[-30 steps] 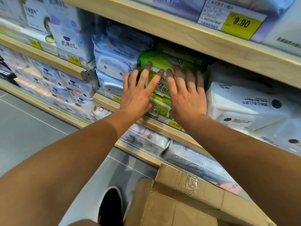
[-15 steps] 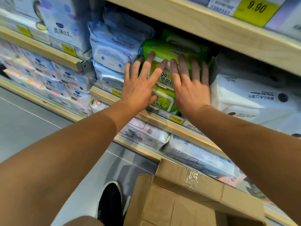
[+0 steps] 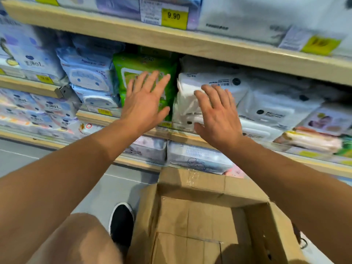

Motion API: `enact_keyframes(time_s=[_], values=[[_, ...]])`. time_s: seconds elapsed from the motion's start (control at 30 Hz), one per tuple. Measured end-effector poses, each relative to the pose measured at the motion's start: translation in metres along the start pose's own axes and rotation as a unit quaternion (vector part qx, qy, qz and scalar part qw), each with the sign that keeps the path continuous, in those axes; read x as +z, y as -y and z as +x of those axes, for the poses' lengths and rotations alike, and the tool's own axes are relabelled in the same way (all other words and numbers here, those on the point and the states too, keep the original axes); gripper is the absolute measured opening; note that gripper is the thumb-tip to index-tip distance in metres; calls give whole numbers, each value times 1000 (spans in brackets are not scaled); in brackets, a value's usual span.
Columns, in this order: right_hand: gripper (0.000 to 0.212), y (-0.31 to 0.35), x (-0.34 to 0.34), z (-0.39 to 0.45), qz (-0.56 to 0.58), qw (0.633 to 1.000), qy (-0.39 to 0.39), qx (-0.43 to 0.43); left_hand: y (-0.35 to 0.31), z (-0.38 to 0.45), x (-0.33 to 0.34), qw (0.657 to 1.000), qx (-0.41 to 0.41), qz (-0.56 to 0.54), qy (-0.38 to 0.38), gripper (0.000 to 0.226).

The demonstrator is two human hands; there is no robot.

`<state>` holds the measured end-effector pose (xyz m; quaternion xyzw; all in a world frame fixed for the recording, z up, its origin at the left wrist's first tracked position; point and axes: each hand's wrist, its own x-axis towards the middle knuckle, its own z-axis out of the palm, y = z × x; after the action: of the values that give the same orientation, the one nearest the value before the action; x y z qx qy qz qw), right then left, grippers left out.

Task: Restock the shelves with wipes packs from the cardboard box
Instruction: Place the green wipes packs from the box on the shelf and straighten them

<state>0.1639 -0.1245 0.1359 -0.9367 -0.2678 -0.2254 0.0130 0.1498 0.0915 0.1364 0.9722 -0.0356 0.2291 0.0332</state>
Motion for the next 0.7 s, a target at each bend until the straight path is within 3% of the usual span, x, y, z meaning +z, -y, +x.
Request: enact_keyframes(time_s=[0.17, 0.33, 0.43, 0.5, 0.57, 0.7], values=[[80, -70, -18, -34, -13, 997, 5, 81, -86, 16, -1, 998, 55, -11, 4, 80], [75, -122, -23, -35, -62, 983, 24, 170, -148, 42, 12, 999, 14, 23, 19, 82], [66, -137, -22, -27, -52, 971, 82, 219, -163, 57, 20, 997, -38, 46, 54, 69], [72, -143, -13, -25, -41, 967, 108, 227, -167, 60, 30, 994, -59, 62, 63, 59], [83, -145, -5, -25, -45, 969, 104, 220, -164, 60, 38, 995, -57, 77, 42, 56], [76, -151, 1, -29, -43, 973, 85, 212, -144, 68, 39, 997, -15, 68, 41, 64]])
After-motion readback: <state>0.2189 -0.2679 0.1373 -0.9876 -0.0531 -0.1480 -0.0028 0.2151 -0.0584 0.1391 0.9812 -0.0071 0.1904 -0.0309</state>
